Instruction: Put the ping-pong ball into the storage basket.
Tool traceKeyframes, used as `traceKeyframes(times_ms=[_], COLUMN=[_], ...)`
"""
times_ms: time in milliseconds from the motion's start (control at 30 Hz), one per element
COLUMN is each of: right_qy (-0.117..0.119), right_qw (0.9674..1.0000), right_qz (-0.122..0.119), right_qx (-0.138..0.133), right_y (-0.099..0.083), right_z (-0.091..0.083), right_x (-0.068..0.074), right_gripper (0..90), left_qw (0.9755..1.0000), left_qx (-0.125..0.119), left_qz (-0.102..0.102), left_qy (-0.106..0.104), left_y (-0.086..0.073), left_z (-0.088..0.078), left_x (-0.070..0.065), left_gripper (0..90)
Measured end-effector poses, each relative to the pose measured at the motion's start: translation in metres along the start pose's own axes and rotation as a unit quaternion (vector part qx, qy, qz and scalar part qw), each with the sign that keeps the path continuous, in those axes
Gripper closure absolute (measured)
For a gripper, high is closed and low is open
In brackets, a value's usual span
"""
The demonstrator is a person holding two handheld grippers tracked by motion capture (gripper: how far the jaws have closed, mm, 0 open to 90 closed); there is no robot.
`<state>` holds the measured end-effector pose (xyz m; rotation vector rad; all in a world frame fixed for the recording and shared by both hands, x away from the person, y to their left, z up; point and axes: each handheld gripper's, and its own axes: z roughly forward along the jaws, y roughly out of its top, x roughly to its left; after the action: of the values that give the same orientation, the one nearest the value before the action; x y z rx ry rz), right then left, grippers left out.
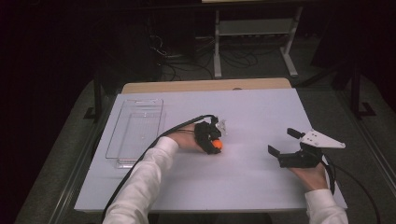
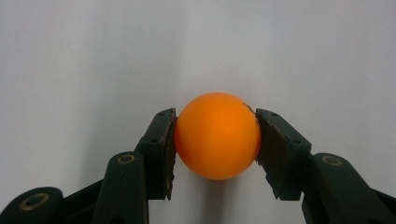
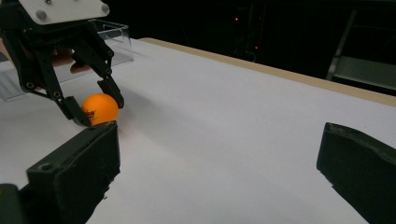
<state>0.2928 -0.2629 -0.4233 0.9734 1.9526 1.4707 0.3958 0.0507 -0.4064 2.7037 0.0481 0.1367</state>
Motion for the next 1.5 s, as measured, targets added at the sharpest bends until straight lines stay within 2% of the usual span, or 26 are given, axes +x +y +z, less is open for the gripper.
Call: traceKeyframes(times_ms=[367,800,1333,1500], right_qy=[0.0,0.001,0.008,0.01], right_qw=[1.0,1.0,0.9999,0.9999], right_qz=[-0.002,-0.004,-0.005,-0.006], right_qx=[0.003,0.005,0.005,0.005], right_y=[0.0,0.0,0.0,0.0], right_z=[0.001,0.002,0.003,0.003], right_x=[0.001,0.002,0.004,0.005], right_gripper=[0.0,0.0,0.0,0.0], left_qw=[0.9999,0.9996,0.9991,0.9986], left_qx=[-0.01,-0.016,-0.02,-0.027], left_qz=[-0.001,-0.001,0.005,0.004], left_qy=[0.006,0.022,0.036,0.045], left_y=[-0.001,-0.001,0.001,0.004], left_z=[-0.022,-0.047,-0.071,-0.086], left_x=[-0.001,-0.003,-0.008,-0.008], left_gripper=[50.5,50.6,50.7,50.8])
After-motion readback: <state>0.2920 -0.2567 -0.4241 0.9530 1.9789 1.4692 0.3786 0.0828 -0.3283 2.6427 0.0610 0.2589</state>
